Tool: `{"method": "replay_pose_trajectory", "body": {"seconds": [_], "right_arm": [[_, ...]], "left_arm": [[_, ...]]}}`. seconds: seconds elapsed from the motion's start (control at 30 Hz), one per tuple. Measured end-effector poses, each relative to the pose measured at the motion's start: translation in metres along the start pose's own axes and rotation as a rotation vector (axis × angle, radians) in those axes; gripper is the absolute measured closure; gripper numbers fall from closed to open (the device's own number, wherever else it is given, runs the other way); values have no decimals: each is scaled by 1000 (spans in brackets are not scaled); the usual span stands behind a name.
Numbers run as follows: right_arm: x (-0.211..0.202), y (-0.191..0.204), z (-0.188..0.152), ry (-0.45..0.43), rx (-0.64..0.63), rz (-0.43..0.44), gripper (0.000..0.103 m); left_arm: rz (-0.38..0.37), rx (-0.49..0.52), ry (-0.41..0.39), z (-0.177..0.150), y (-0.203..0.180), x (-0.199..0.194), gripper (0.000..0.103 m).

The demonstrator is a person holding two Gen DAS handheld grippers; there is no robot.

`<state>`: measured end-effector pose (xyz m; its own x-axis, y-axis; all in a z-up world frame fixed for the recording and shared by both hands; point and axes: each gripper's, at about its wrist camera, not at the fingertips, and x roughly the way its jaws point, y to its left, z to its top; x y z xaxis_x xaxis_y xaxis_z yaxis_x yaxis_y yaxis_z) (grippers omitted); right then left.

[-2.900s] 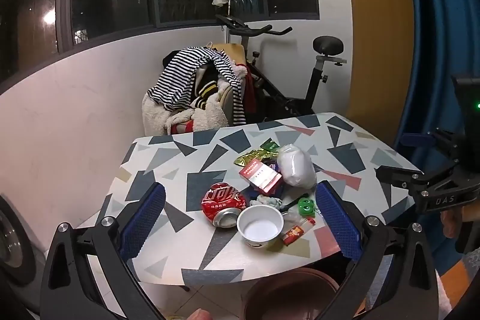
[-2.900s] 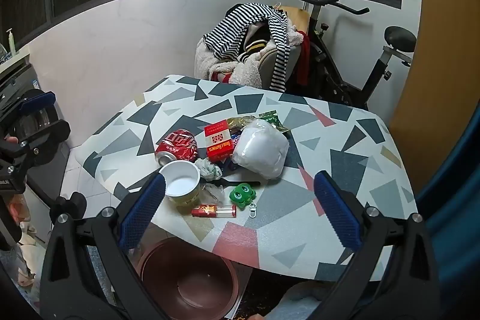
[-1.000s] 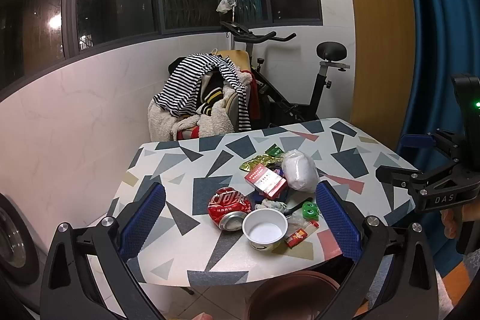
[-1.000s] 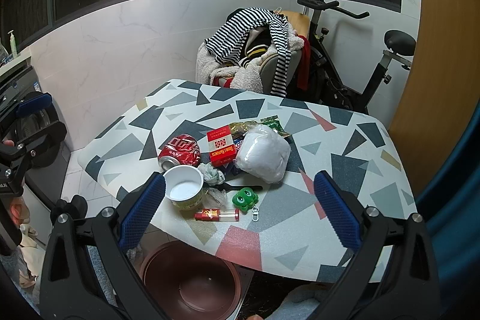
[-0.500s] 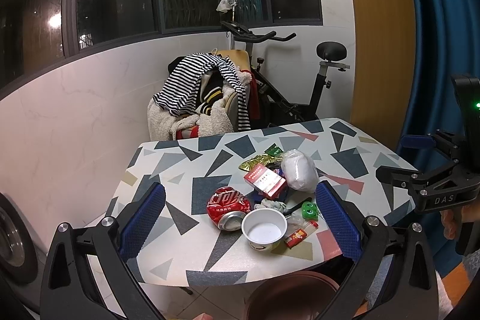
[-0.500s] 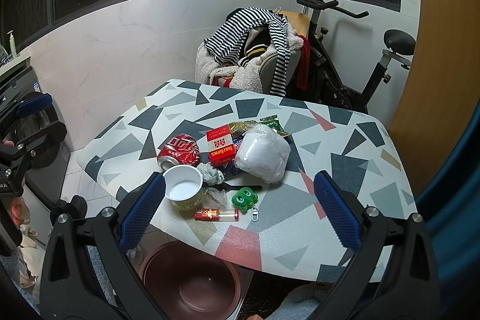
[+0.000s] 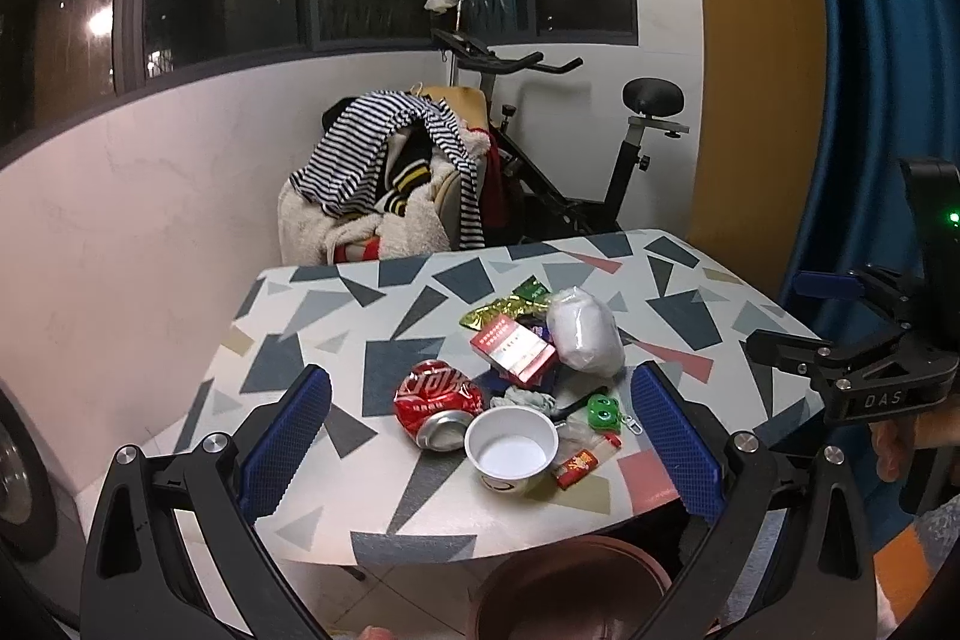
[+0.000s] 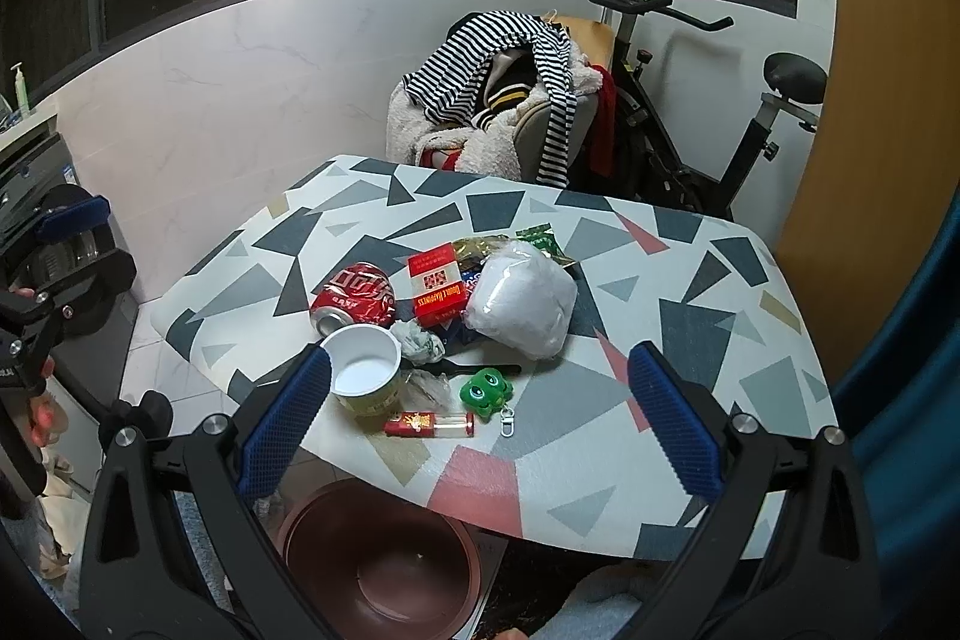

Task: Collect trash
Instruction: 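Grasp the red Coca-Cola can with the left tool while the right tool grasps the white bowl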

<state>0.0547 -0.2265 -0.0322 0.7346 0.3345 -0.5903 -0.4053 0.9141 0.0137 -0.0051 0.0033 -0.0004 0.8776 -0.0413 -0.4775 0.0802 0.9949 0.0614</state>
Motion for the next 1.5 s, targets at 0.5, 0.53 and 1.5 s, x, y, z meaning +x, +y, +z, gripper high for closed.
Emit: {"method": "replay_pose_trajectory", "body": {"seconds": [0.5,0.53,1.5], "right_arm": [[31,-6,-26,28,27,57,5],[35,-5,-29,31,30,67,5],[239,104,-59,224,-55,218,6]], "left_arm": [[47,-12,-12,-33,22,27,5],[53,-6,-6,-36,24,30,5],[91,-282,221,-96,130,108,13]]}}
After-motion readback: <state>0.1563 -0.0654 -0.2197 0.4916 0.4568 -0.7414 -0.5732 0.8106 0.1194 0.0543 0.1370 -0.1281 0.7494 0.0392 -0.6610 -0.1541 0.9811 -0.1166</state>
